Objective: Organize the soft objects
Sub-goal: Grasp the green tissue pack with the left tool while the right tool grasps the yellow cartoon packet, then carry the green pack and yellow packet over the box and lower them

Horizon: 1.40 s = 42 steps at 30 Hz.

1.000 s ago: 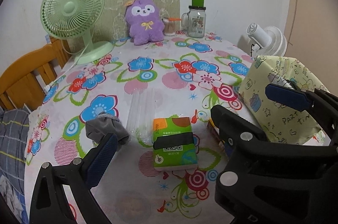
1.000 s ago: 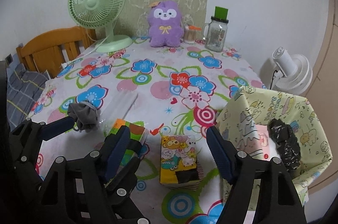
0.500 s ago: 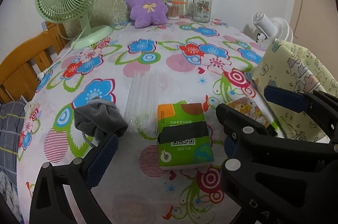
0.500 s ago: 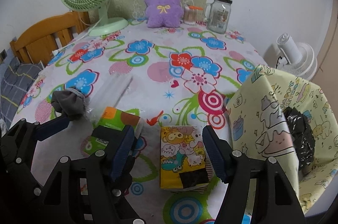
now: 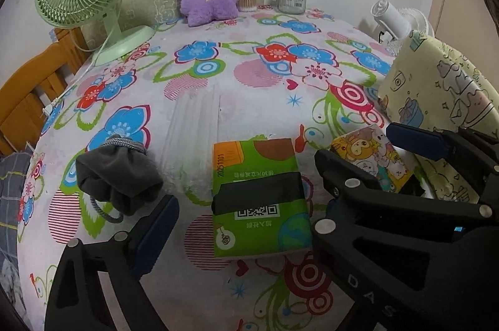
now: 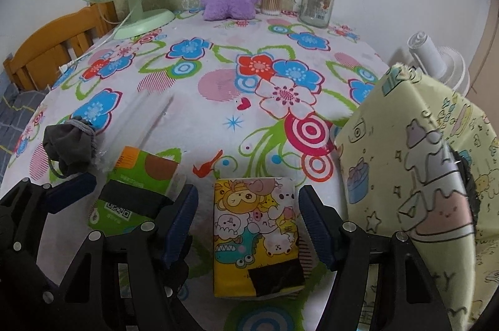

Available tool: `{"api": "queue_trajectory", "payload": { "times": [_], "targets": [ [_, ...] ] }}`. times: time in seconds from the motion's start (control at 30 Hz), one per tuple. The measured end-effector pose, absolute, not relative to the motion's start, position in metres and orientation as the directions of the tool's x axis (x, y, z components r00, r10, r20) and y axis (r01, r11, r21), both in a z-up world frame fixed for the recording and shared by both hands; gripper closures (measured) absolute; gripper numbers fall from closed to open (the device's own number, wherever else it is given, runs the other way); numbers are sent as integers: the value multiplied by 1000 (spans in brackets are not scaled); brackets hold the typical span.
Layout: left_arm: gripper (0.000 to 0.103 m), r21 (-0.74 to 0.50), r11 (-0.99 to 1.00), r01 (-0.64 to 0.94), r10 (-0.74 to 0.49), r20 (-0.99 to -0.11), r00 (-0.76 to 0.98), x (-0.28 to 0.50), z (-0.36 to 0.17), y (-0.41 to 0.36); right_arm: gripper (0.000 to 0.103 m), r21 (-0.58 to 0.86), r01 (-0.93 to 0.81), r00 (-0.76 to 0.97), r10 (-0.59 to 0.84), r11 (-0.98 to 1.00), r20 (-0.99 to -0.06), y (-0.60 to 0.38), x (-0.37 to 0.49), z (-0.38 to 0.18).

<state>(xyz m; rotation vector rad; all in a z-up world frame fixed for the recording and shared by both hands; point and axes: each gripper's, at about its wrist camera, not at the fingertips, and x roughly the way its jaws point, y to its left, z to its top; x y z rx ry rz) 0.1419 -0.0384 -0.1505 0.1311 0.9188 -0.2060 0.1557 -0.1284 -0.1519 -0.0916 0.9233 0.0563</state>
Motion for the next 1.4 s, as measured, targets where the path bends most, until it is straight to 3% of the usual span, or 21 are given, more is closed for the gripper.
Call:
{"api": "queue_trajectory", "payload": {
  "times": [0.27, 0.33, 0.4, 0.53, 1.4],
  "targets": [
    [14, 2, 972, 236, -138, -808, 574, 146, -155, -39, 36, 13, -67, 576, 50, 998, -816, -134, 162, -161],
    [21, -7, 971, 239, -146, -807, 572, 146, -155, -39, 48, 5, -60, 582, 39, 998, -812, -134, 162, -161],
    [35, -11, 969, 247, -156, -803, 575, 145, -154, -40, 50, 17, -59, 581, 48, 998, -812, -136, 162, -161],
    [50, -24, 967, 254, -172, -798, 578, 144, -151, -42, 52, 40, -59, 582, 67, 997, -810, -139, 161, -159],
    [51, -28, 970, 240, -179, -750, 636, 112, -124, -36, 53, 37, -80, 649, 80, 996, -756, -128, 124, -125]
  ]
}}
